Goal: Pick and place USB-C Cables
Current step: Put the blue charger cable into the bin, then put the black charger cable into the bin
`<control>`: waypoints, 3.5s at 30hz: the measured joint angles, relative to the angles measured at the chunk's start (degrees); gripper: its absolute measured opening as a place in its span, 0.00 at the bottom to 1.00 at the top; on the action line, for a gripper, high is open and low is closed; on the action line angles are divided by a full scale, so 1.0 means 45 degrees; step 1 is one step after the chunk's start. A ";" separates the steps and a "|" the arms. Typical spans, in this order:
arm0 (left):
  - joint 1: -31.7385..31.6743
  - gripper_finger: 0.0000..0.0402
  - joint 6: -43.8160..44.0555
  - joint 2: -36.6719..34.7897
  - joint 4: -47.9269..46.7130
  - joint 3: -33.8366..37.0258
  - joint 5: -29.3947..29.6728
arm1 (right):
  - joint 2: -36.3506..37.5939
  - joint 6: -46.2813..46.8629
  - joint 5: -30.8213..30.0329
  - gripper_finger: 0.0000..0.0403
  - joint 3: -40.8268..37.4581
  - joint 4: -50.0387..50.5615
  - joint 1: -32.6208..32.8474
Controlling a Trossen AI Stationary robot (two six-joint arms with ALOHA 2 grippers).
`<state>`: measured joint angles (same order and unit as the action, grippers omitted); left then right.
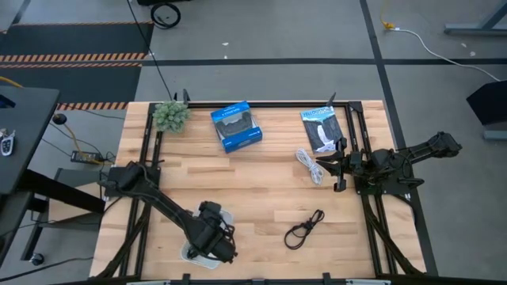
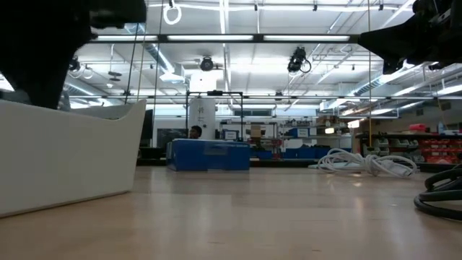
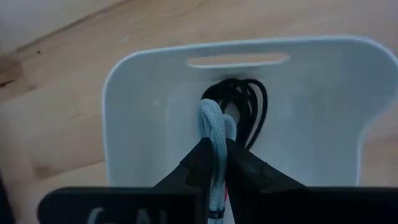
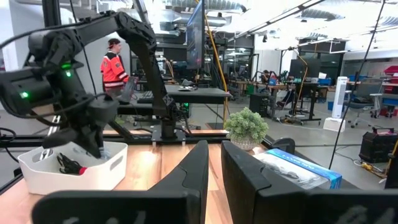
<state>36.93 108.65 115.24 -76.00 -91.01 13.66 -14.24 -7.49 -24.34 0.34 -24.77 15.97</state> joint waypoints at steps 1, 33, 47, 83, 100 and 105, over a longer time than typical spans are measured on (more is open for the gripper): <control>-0.0041 0.10 0.0113 0.0000 0.0196 0.0178 -0.0032 | 0.0000 -0.0001 0.0000 0.12 0.0002 0.0000 0.0003; -0.0954 0.43 -0.4091 -0.0052 0.1692 -0.2413 0.0841 | 0.0000 0.0000 0.0000 0.12 0.0000 0.0001 0.0003; -0.2488 0.43 -0.9162 0.0451 0.6802 -0.2424 0.1448 | 0.0000 0.0000 0.0000 0.12 0.0002 0.0005 0.0003; -0.3815 0.48 -2.0234 0.6824 1.4271 -0.6808 0.1599 | 0.0000 -0.0002 -0.0005 0.12 0.0000 -0.0092 -0.0001; -0.3670 0.72 -1.9641 0.6844 1.4893 -0.5428 0.1779 | 0.0000 -0.0004 -0.0004 0.12 0.0000 -0.0097 0.0003; -0.3696 0.66 -1.9630 0.6819 1.4785 -0.5288 0.1690 | 0.0000 -0.0001 -0.0003 0.12 0.0000 -0.0097 0.0003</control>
<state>20.29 20.32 145.93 -9.47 -114.80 21.27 -14.24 -7.49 -24.35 0.34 -25.21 15.98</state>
